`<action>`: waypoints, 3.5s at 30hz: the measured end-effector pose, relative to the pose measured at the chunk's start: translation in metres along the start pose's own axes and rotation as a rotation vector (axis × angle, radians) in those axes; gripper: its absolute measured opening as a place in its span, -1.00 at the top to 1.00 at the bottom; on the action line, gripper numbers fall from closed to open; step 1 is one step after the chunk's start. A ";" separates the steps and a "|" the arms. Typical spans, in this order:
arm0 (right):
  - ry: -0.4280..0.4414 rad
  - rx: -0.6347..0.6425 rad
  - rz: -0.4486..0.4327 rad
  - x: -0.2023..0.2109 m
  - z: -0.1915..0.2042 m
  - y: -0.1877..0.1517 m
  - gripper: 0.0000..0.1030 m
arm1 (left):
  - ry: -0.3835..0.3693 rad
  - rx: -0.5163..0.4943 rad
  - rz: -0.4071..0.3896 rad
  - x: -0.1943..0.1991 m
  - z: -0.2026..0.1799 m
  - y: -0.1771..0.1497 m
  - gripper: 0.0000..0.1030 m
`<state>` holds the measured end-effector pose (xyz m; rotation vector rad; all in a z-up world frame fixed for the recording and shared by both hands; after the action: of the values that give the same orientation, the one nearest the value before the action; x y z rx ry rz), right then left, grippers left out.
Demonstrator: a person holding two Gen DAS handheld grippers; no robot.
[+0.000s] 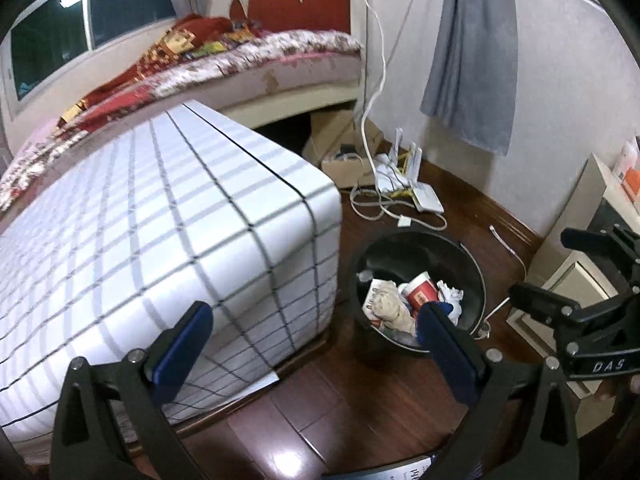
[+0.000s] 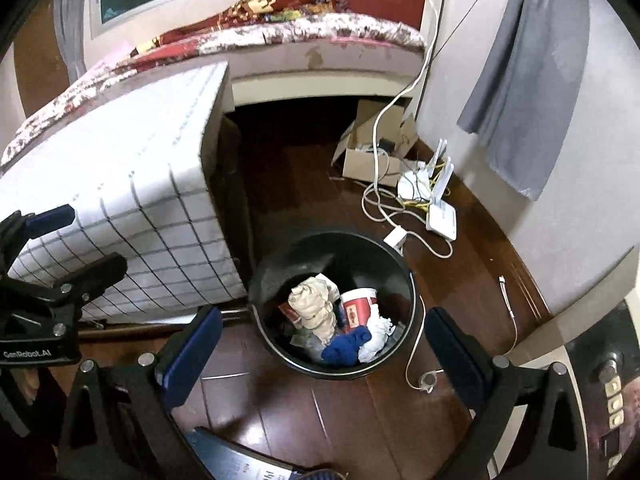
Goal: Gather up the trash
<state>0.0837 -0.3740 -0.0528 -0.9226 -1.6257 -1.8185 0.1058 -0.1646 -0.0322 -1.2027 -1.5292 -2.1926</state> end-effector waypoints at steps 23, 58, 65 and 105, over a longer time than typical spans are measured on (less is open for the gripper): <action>-0.003 -0.022 -0.221 0.169 0.068 -0.022 -0.98 | 0.122 0.036 -0.225 0.169 0.027 -0.026 -0.99; -0.038 -0.037 -0.302 0.207 0.065 -0.028 -0.98 | 0.120 0.019 -0.268 0.190 0.027 -0.027 -0.99; -0.038 -0.036 -0.307 0.208 0.063 -0.027 -0.98 | 0.123 0.011 -0.271 0.191 0.028 -0.025 -0.99; -0.023 -0.040 -0.313 0.210 0.058 -0.023 -0.98 | 0.122 -0.007 -0.281 0.197 0.029 -0.020 -0.99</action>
<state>-0.0579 -0.3018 0.0986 -0.7398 -1.8378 -2.0583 -0.0184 -0.0779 0.0987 -0.8818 -1.7298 -2.3941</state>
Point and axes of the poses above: each gripper's, at about its wrist camera, not at the fingertips, and x roughly against the way its jaws point, z to its left, y to its top, the point moved 1 cm from there along -x, roughly the way its jaws point, and after that the axes turned 9 degrees about -x, right-handed, at the moved point
